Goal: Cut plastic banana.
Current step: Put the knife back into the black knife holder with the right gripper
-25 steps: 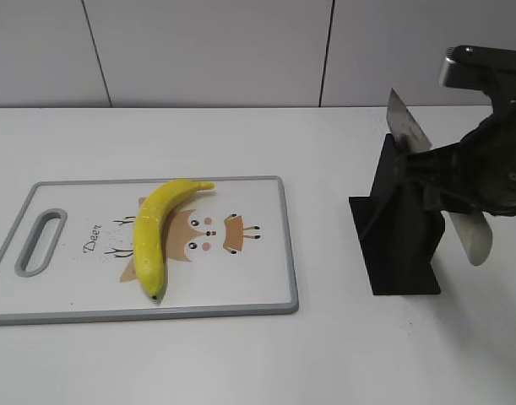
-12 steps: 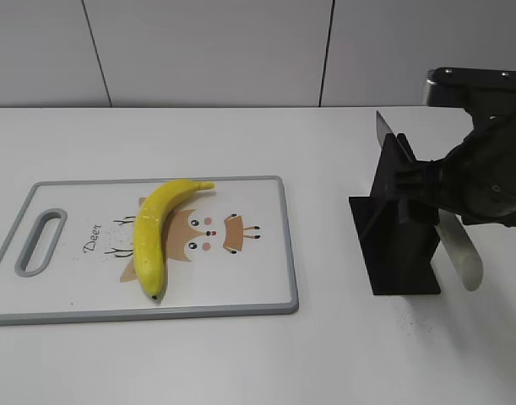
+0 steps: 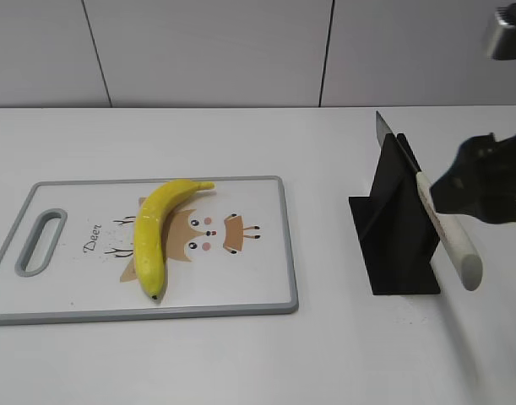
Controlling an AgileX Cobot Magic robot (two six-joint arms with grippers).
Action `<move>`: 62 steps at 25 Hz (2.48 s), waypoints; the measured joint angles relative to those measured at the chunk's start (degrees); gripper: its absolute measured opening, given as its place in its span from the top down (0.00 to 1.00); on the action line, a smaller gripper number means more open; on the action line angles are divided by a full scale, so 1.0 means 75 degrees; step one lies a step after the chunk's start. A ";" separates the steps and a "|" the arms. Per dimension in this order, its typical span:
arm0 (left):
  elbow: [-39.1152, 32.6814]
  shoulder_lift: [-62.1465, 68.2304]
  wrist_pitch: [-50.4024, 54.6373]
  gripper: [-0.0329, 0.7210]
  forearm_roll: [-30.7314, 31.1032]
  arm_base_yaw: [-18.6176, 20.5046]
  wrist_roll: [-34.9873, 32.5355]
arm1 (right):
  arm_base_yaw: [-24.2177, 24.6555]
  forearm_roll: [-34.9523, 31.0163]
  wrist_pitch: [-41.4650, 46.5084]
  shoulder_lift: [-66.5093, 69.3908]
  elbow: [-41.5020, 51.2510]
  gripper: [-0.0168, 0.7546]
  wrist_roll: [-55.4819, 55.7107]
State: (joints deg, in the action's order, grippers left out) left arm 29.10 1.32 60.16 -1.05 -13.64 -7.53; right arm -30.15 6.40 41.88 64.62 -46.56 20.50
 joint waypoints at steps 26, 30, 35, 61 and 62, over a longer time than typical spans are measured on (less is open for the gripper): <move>0.0000 0.0000 -0.0022 0.29 0.0001 0.0015 0.0000 | 0.0000 -0.0378 0.1664 -0.8653 0.2998 0.25 -0.2330; 0.0000 0.0000 -0.0022 0.29 0.0002 0.0026 0.0000 | 0.0000 -0.0408 0.1664 -0.8653 0.3022 0.25 -0.2383; 0.0000 0.0000 -0.0022 0.29 -0.0005 0.0034 0.0000 | 0.0000 -0.0416 0.1664 -0.8653 0.3022 0.25 -0.2391; 0.0000 0.0000 -0.0028 0.29 0.0001 0.0066 0.0000 | 0.3396 -0.0853 0.1650 -0.8653 0.3022 0.25 -0.2410; 0.0000 0.0000 -0.0028 0.29 0.0001 0.0066 0.0000 | 0.3398 -0.0853 0.1650 -0.8653 0.3022 0.25 -0.2410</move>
State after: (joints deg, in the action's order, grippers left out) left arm 29.10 1.32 59.95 -1.05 -13.14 -7.53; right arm -4.67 0.00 54.25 -0.28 -23.90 2.42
